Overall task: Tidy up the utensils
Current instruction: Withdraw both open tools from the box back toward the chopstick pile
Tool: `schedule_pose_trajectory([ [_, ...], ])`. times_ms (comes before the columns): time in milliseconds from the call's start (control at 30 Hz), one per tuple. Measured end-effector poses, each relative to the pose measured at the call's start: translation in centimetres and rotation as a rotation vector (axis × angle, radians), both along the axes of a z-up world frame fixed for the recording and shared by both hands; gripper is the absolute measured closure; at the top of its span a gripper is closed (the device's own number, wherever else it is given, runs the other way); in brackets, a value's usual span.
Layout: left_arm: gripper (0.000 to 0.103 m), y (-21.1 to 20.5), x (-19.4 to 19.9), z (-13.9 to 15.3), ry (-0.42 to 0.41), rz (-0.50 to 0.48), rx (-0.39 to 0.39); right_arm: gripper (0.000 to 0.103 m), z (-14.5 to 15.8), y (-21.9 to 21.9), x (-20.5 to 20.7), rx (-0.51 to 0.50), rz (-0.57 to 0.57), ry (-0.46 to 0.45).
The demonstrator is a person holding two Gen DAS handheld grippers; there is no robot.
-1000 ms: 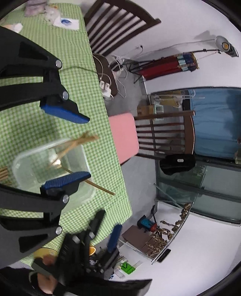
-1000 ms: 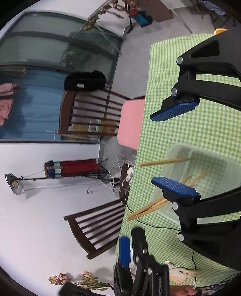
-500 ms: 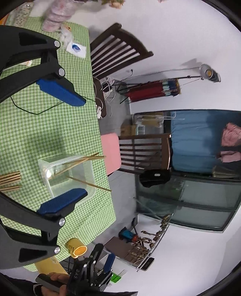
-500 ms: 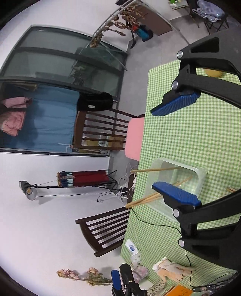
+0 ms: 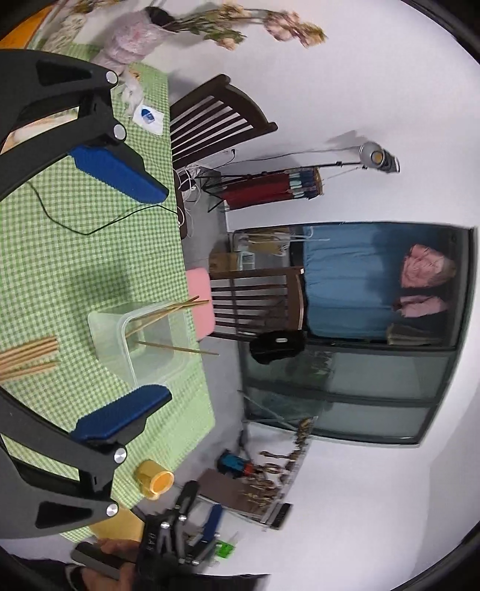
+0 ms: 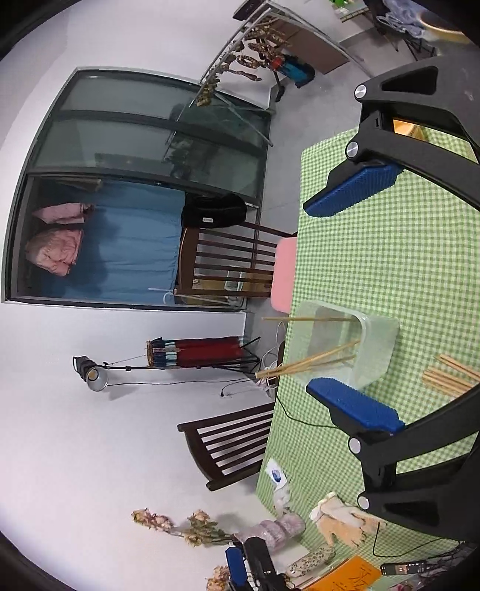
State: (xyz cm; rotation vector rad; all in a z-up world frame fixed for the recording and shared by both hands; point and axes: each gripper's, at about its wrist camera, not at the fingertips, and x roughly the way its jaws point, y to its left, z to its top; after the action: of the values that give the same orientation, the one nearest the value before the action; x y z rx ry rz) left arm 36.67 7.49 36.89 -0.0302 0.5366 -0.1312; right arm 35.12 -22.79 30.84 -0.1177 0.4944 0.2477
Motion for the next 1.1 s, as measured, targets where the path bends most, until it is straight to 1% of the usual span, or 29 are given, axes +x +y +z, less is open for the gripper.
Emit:
schedule_pose_trajectory([
  [67, 0.008, 0.6, -1.5, -0.3, -0.033, 0.039, -0.02, 0.018, -0.3, 0.0, -1.2, -0.001, 0.006, -0.004],
  [167, 0.008, 1.2, -4.1, -1.3, -0.07, 0.085, -0.047, 0.018, -1.3, -0.1, -2.9, 0.037, 0.021, -0.005],
  [267, 0.008, 1.6, -6.7, -2.5, -0.098, 0.087, -0.069, 0.018, -2.3, -0.4, -4.6, 0.071, 0.023, -0.011],
  [400, 0.008, 1.8, -10.5, -4.4, -0.154, 0.111, -0.096, 0.018, -3.1, -0.2, -7.1, 0.065, 0.011, -0.051],
  [467, 0.008, 1.6, -12.5, -5.6, -0.168, 0.138, -0.083, 0.017, -3.6, -0.1, -8.9, 0.052, 0.011, -0.087],
  [500, 0.008, 1.3, -13.7, -6.2, -0.187, 0.144, -0.064, 0.015, -4.0, -0.1, -9.7, 0.048, 0.008, -0.106],
  [600, 0.008, 0.8, -16.6, -7.9, -0.238, 0.166, -0.041, 0.015, -5.4, -0.1, -12.4, 0.047, 0.008, -0.164],
  [700, 0.008, 0.5, -19.6, -10.3, -0.261, 0.109, -0.065, 0.015, -7.3, -0.1, -14.7, 0.064, 0.029, -0.193],
  [733, 0.008, 0.6, -20.2, -11.1, -0.268, 0.105, -0.075, 0.015, -8.1, -0.2, -15.3, 0.074, 0.023, -0.201],
  [900, 0.008, 0.7, -23.4, -15.6, -0.291, 0.153, -0.089, 0.015, -12.0, -0.6, -18.2, 0.101, -0.018, -0.221],
  [1000, 0.008, 1.0, -24.9, -19.3, -0.254, 0.178, -0.116, 0.015, -14.2, -0.4, -19.8, 0.1, -0.038, -0.217],
  [1100, 0.008, 1.5, -26.3, -22.0, -0.235, 0.213, -0.136, 0.015, -16.7, 0.0, -21.5, 0.086, -0.06, -0.208],
])
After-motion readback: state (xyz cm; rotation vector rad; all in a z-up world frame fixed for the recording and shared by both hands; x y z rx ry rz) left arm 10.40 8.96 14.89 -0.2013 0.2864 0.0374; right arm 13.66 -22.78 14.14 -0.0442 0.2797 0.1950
